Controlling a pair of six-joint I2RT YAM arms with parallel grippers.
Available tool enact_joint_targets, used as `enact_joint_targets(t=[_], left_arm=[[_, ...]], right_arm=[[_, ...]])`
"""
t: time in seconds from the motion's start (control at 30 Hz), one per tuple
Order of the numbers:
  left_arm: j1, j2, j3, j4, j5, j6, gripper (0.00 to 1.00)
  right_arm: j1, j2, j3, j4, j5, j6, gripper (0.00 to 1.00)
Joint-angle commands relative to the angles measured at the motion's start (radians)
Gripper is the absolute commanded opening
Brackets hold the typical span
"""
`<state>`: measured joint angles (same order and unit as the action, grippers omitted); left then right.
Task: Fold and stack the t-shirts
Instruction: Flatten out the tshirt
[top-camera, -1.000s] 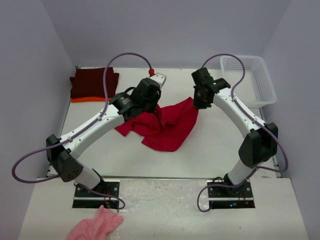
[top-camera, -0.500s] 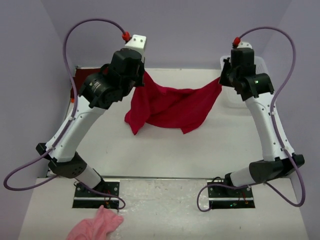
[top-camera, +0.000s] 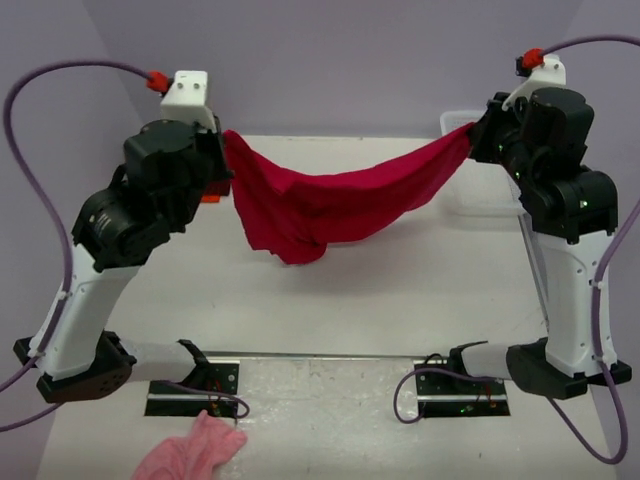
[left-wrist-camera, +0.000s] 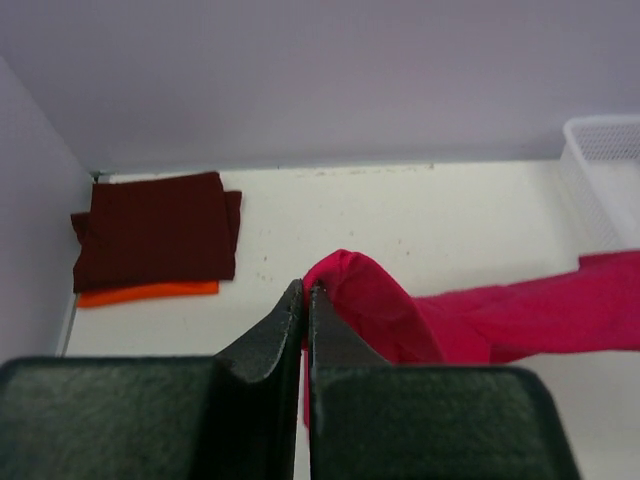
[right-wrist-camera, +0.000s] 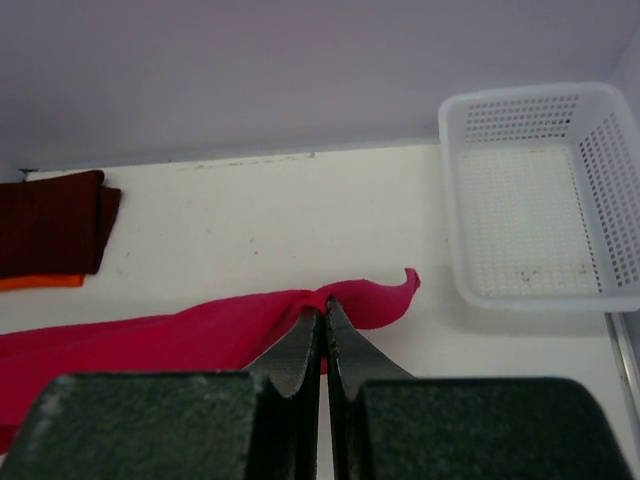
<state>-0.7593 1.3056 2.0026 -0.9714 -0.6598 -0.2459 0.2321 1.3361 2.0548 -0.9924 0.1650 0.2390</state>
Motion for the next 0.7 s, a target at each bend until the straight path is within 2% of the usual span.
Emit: enact_joint_targets(t=[0.0,0.1,0.17,0.23,0.3,0.47,0.67], left_arm=[[0.008,-0.106,-0.011,0.212,-0.038,0.1,0.0],[0.008,-0.094,0.097,0.208,0.003,0.158,0.0],[0.008,-0.094,0.163,0.217,0.078,0.186,0.0],[0.008,-0.109,0.173,0.247,0.159,0.218,0.0],[0.008,-0.109,0.171,0.267,0.166,0.231,0.0],[0.008,-0.043,0.203,0.252,0.115,0.241,0.0],[0.008,-0.04,0.274,0.286,0.175,0.309,0.0]], right_arm=[[0.012,-0.069,0.042,-0.022,-0.036,-0.033,0.0],[0.015,-0.123,-0.036,-0.008,-0.045,-0.035,0.0],[0.016,-0.163,-0.061,-0.014,-0.036,-0.033,0.0],[0.018,-0.182,-0.085,-0.023,-0.012,-0.032,0.0],[0.018,-0.187,-0.091,-0.011,-0.004,-0.033,0.0],[0.018,-0.091,0.016,-0.044,0.016,-0.026,0.0],[0.018,-0.055,0.145,-0.072,0.019,-0.032,0.0]])
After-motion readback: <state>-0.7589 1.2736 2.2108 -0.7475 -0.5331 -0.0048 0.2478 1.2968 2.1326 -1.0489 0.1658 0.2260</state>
